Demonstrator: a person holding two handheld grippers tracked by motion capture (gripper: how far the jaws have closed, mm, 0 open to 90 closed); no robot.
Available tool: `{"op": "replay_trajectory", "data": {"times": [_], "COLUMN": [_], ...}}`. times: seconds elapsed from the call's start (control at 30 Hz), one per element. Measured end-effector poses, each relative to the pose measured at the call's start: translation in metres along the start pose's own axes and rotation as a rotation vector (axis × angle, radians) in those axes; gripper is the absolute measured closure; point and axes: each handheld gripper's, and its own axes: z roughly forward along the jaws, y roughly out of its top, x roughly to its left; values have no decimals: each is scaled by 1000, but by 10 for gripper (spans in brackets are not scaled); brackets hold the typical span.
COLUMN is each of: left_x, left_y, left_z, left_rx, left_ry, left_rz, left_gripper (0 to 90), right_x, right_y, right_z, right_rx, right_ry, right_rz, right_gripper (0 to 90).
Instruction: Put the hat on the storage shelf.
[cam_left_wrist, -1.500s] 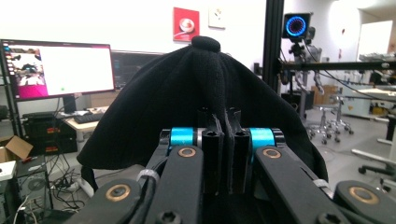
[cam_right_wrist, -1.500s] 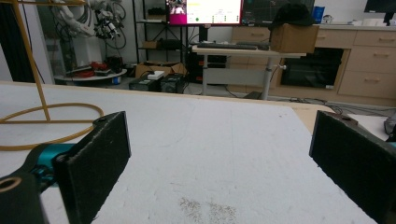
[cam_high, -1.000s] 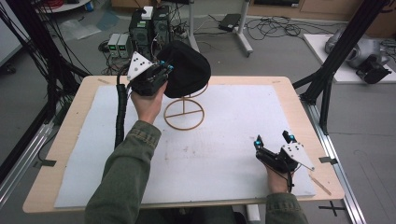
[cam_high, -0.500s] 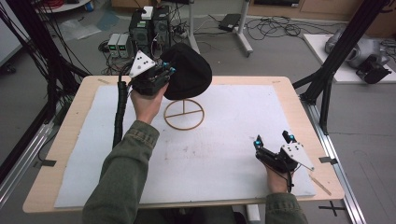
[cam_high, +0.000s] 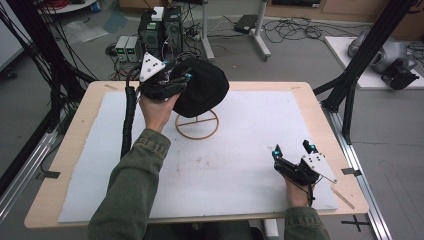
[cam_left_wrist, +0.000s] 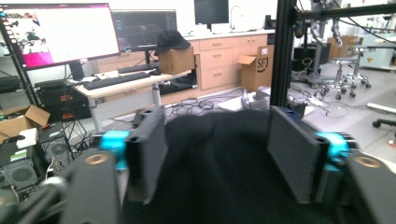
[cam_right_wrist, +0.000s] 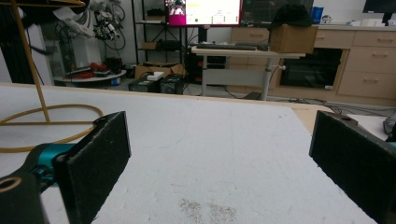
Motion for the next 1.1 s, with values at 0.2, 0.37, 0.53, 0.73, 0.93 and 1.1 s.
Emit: {"op": "replay_trajectory", "data": {"times": [0.2,0.37,0.53,0.73,0.93,1.1], "left_x": [4,6,8,13,18,19], "left_y": [-2,-2,-3,-6,-9,-10], "left_z": [0,-3,-7,-14,-23,-32], "left_rx": [8,5,3,-4,0,-15], "left_ry": [5,7,11,23,40,51], "left_rz": [-34,-39,-39,-56,-50,-37], "left_gripper": [305,296,283,244,222,206], "right_x": [0,0,0,0,0,1], "right_y": [0,0,0,0,0,0], "right_z": [0,0,0,0,0,0], "right_rx": [-2,0,0,0,0,5], "right_ry": [2,1,0,0,-1,-1], "right_rz": [-5,-2,-1,-4,-3,1], "right_gripper": [44,44,44,44,44,44]}}
